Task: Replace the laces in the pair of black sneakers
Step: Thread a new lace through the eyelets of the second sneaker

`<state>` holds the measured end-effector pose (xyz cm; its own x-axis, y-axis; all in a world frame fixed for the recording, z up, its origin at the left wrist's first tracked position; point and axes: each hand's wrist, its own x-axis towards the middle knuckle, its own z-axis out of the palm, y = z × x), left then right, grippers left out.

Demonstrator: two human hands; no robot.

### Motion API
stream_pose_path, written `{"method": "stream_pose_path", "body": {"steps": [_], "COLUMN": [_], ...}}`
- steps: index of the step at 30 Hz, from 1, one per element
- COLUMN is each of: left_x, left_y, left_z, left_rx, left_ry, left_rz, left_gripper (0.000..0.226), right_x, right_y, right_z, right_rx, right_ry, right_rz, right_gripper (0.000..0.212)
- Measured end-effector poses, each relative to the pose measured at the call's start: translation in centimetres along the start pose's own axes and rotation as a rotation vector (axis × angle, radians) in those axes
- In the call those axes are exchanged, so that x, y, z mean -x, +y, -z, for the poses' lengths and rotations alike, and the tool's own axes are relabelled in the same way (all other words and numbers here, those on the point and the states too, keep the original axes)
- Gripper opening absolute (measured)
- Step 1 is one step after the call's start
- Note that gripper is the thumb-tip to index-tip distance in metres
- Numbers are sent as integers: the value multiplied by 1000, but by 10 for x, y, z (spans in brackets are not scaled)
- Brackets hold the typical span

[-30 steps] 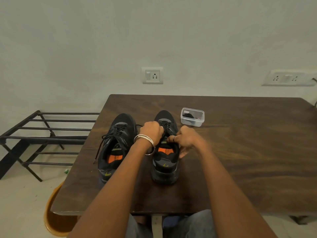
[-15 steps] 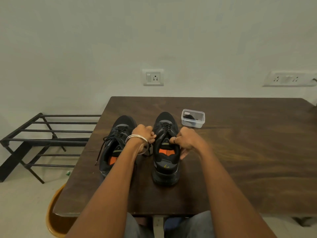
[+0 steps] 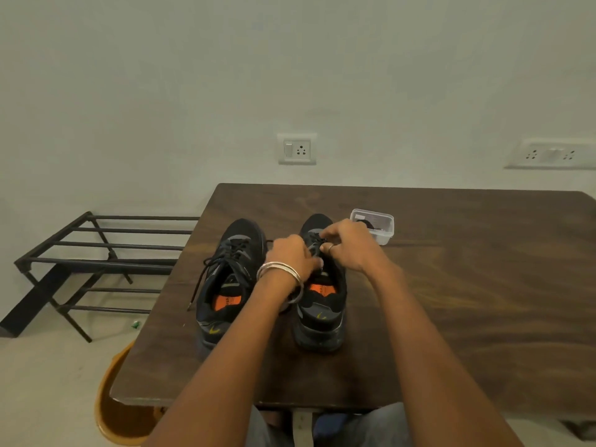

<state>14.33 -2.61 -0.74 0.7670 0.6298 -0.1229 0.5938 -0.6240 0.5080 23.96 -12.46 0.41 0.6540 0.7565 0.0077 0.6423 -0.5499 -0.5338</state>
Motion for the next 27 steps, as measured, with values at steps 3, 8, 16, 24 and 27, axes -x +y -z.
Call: {"method": "stream_pose_path", "body": {"steps": [3, 8, 16, 24, 27], "left_x": [7, 9, 7, 6, 8], "left_y": [6, 4, -4, -6, -6], "left_z": [-9, -15, -20, -22, -22], "left_rx": [-130, -118, -8, 63, 20], "left_ry": [-80, -29, 58, 98, 106], "left_rz": [1, 44, 55, 164, 148], "left_gripper": [42, 35, 38, 43, 33], "right_x": [-3, -8, -7, -8, -28], "right_y": [-1, -3, -16, -13, 20], "right_z": [-9, -22, -43, -40, -46], "right_rx": [124, 246, 456, 134, -306], "right_ry": [-16, -31, 149, 306, 322], "right_rz": [34, 8, 22, -170, -412], "right_gripper": [26, 23, 18, 11, 10]}}
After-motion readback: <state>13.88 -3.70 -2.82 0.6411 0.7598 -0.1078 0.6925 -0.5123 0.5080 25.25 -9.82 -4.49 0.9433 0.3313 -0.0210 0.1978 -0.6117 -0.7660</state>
